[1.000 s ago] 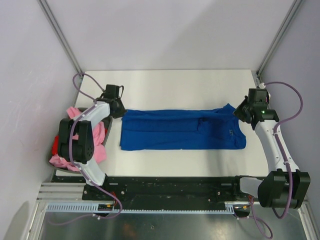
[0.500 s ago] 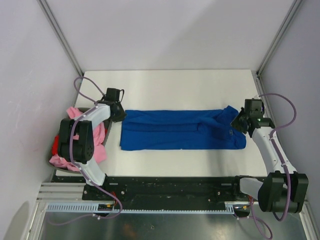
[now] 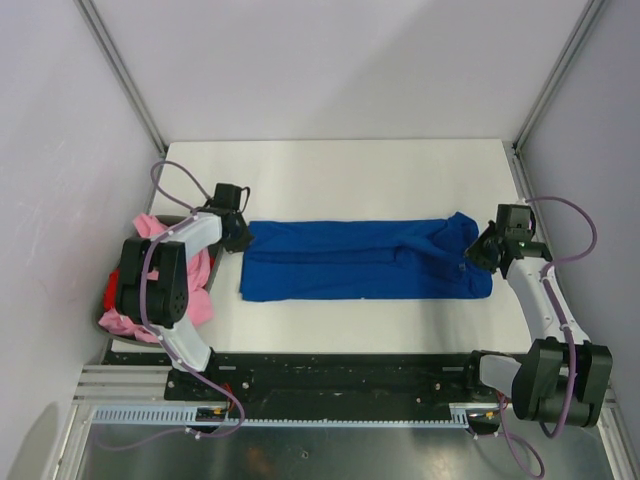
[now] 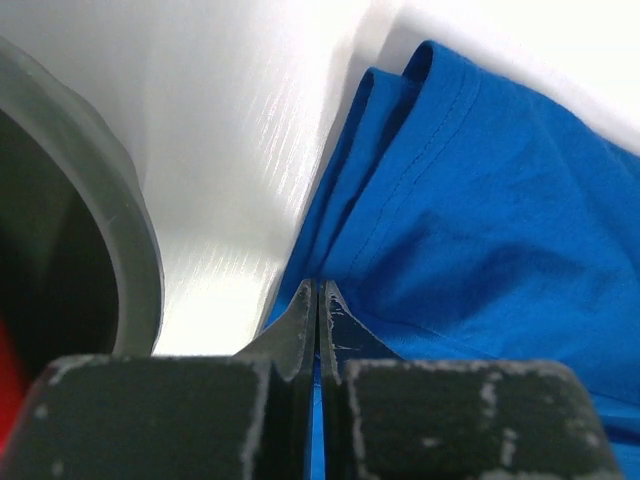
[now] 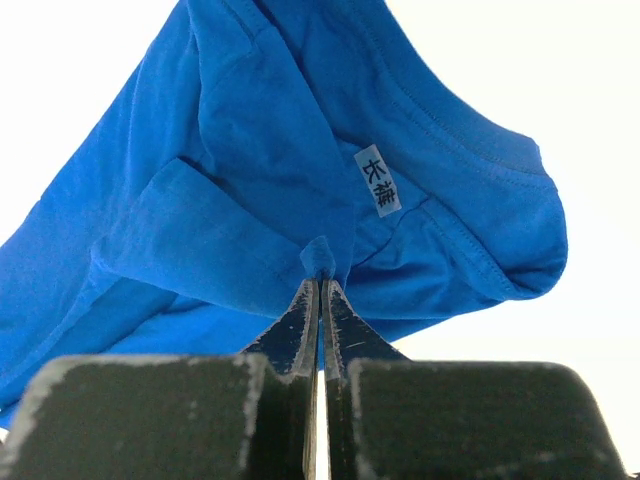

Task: Fold and stack the t-shirts
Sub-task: Fold the other side of the tshirt into a rectangle

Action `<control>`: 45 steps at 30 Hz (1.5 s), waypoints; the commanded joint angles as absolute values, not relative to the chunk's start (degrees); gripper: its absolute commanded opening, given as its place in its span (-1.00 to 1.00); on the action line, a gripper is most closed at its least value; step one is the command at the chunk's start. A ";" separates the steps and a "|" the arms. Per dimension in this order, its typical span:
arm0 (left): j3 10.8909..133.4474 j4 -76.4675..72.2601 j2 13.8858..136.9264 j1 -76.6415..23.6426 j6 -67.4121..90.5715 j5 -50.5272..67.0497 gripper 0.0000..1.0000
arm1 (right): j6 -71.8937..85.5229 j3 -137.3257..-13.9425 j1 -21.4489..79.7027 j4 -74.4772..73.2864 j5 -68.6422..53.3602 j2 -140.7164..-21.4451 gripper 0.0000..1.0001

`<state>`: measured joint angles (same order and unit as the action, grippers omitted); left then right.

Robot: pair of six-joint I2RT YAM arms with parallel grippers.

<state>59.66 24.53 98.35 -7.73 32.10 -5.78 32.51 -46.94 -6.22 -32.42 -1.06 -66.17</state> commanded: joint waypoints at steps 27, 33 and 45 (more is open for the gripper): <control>59.59 23.44 90.19 -10.84 32.71 -0.44 -0.06 | 32.62 -53.97 9.54 -18.69 3.87 -77.89 -0.69; 59.59 23.34 90.31 -12.87 32.70 -0.52 -0.08 | 35.04 -56.79 12.80 -15.08 1.14 -89.57 -0.93; 59.41 23.22 90.93 -14.27 32.41 -0.61 -0.12 | 38.68 -56.51 16.89 -13.91 2.32 -102.45 -1.00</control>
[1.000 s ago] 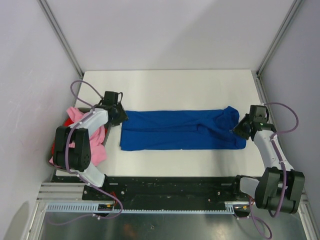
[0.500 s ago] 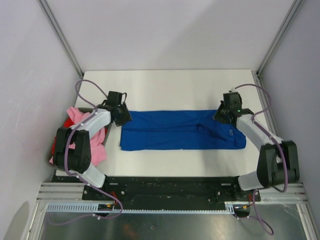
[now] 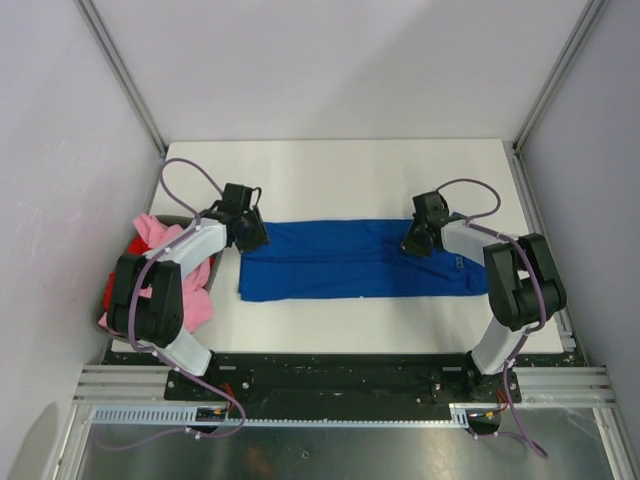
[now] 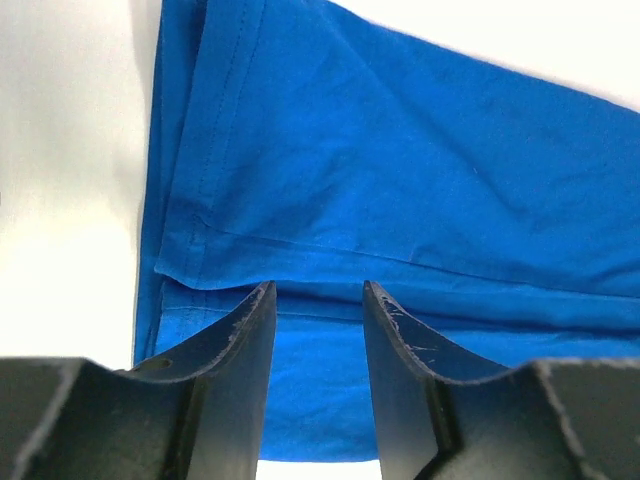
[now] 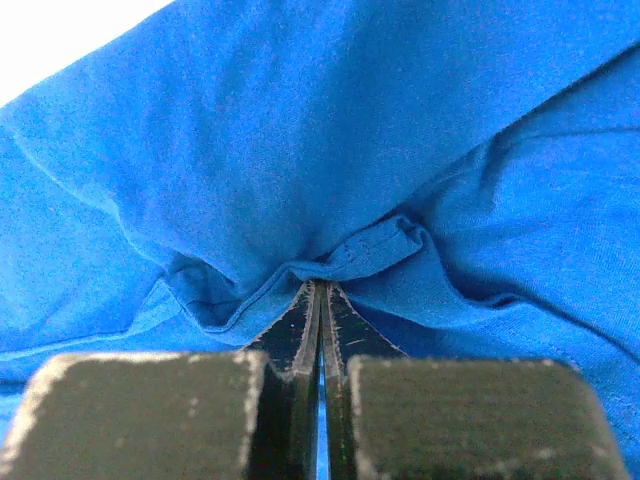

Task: Fold and stack the t-shirts
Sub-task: Fold the other side of the tshirt into a rectangle

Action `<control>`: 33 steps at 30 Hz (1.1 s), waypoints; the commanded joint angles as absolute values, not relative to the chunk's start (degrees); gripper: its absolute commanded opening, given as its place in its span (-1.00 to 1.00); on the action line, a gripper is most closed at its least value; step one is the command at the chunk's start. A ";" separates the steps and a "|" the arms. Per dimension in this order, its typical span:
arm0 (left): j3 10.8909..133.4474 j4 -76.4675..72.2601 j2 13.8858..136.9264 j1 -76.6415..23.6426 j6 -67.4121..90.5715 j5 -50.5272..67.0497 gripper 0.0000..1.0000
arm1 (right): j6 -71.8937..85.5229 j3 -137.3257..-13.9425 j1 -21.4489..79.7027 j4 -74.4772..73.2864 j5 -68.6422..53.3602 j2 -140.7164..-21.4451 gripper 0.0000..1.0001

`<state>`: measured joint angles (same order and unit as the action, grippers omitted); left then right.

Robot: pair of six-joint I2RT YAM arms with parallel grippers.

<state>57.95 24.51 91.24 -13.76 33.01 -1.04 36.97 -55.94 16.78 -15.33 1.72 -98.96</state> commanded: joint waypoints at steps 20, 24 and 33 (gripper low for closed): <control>59.59 23.36 90.24 -14.93 32.19 -0.44 -0.12 | 26.70 -57.33 11.74 -10.90 1.31 -90.98 -0.30; 59.51 23.36 89.98 -14.94 32.06 -0.44 -0.13 | 25.32 -58.14 10.78 -9.84 -1.06 -93.64 -0.29; 59.57 23.36 90.22 -14.99 32.31 0.66 -0.13 | 24.15 -58.67 10.63 -10.00 -1.62 -97.96 -0.26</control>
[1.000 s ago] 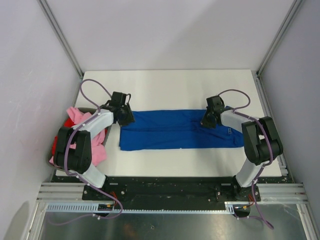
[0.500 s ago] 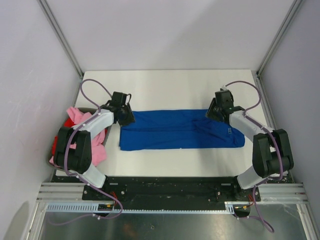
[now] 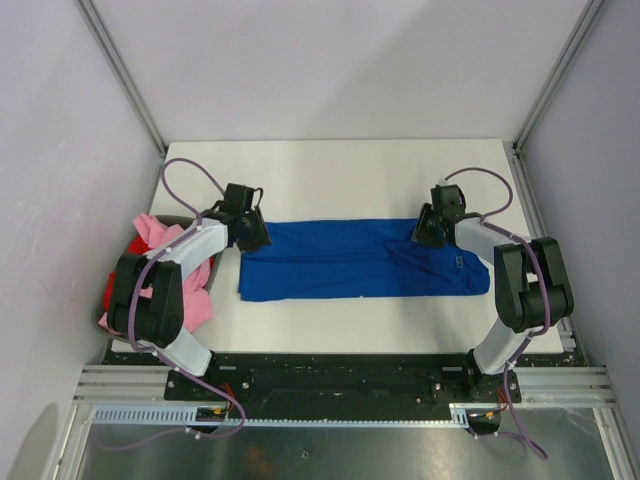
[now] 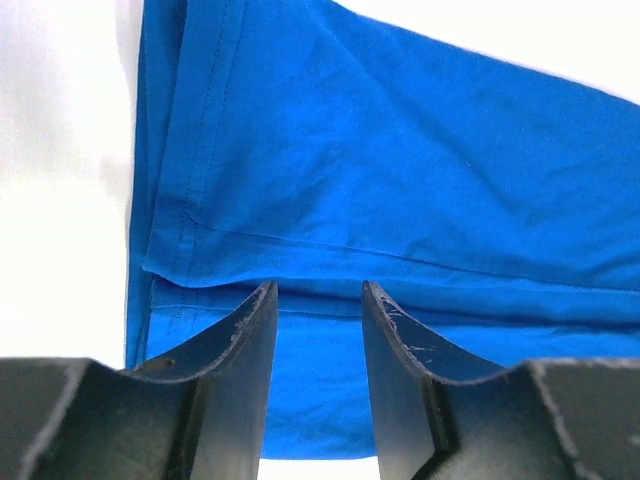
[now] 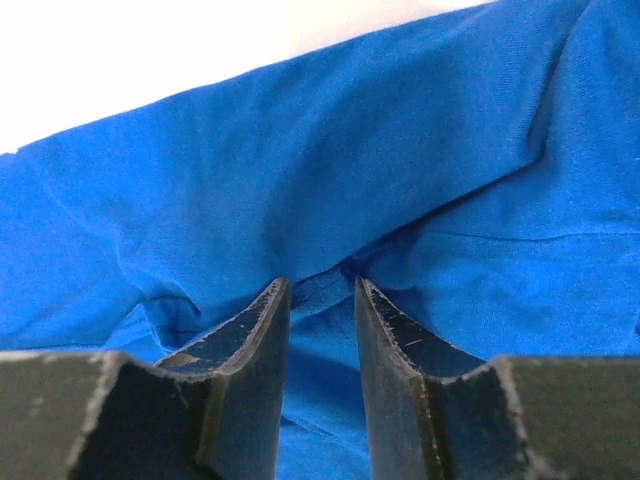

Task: Fold and stack the t-shirts
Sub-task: Fold the other side of the tshirt into a rectangle

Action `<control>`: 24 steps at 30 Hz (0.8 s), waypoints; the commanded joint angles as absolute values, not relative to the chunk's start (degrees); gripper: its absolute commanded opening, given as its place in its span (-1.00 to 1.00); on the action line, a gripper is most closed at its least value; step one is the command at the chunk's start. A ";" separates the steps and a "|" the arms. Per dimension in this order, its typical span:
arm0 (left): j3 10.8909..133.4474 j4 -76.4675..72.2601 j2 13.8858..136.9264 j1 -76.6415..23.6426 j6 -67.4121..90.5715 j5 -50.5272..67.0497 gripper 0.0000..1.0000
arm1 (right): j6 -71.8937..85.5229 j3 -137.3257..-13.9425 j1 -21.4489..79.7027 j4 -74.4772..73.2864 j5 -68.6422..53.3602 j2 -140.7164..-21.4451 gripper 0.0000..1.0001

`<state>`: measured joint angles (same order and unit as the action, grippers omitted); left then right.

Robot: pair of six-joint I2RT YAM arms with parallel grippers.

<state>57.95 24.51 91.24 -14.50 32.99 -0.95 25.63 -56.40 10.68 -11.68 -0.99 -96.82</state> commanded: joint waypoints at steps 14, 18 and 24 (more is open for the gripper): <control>59.70 23.31 90.18 -15.07 32.34 1.10 -0.15 | 25.82 -58.66 12.61 -13.06 -0.29 -95.74 -0.96; 59.61 23.37 89.86 -15.04 32.30 1.18 -0.15 | 26.81 -58.63 14.09 -15.52 -0.03 -94.03 -1.00; 59.42 23.27 89.35 -15.03 32.33 1.42 -0.14 | 30.54 -58.61 18.37 -19.94 3.37 -90.13 -1.00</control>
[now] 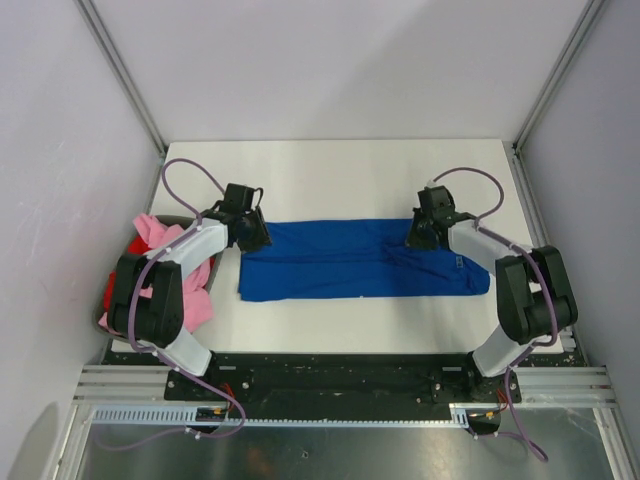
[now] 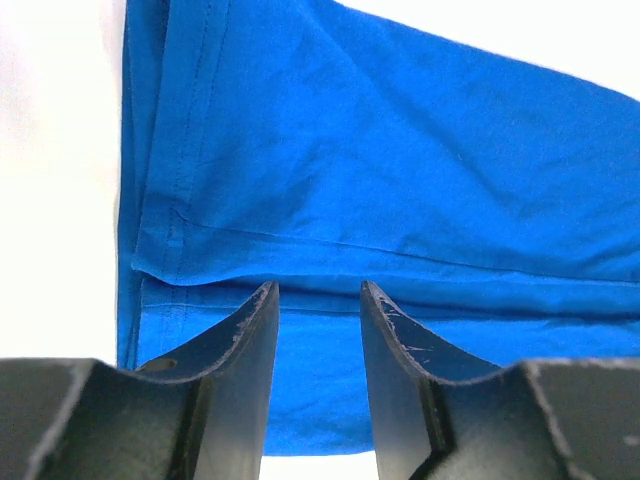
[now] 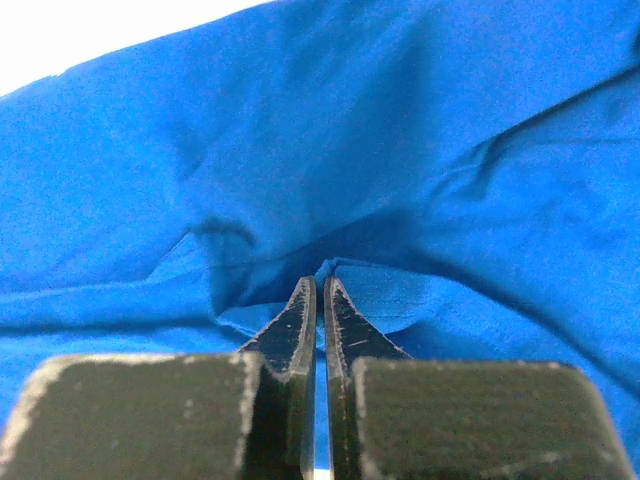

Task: Fold and stack the t-shirts
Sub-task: Fold the other side of the tshirt into a rectangle

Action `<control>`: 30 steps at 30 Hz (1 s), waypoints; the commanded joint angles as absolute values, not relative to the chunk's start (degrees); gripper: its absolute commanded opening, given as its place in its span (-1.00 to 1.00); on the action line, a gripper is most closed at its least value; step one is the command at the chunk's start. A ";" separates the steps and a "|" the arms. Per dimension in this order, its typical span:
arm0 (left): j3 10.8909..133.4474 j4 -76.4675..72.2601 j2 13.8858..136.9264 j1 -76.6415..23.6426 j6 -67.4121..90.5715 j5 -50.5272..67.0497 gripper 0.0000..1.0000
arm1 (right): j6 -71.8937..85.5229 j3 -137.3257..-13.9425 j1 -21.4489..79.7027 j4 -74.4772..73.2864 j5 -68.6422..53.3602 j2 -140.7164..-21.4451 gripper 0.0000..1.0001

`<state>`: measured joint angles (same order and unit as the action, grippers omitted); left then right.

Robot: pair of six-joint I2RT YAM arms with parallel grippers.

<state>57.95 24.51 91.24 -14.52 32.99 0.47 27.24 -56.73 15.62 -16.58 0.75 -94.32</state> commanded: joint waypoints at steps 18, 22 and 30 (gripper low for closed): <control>58.63 22.90 88.20 -15.31 31.42 3.22 -0.12 | 41.99 -46.60 29.97 -16.33 4.64 -82.81 -0.54; 59.39 22.70 88.44 -16.67 30.20 5.19 -0.06 | 39.71 -46.76 29.66 -17.79 7.50 -78.65 -0.28; 64.79 22.19 91.44 -27.30 27.42 9.17 0.04 | 33.82 -47.78 15.48 -21.20 9.61 -72.19 -0.16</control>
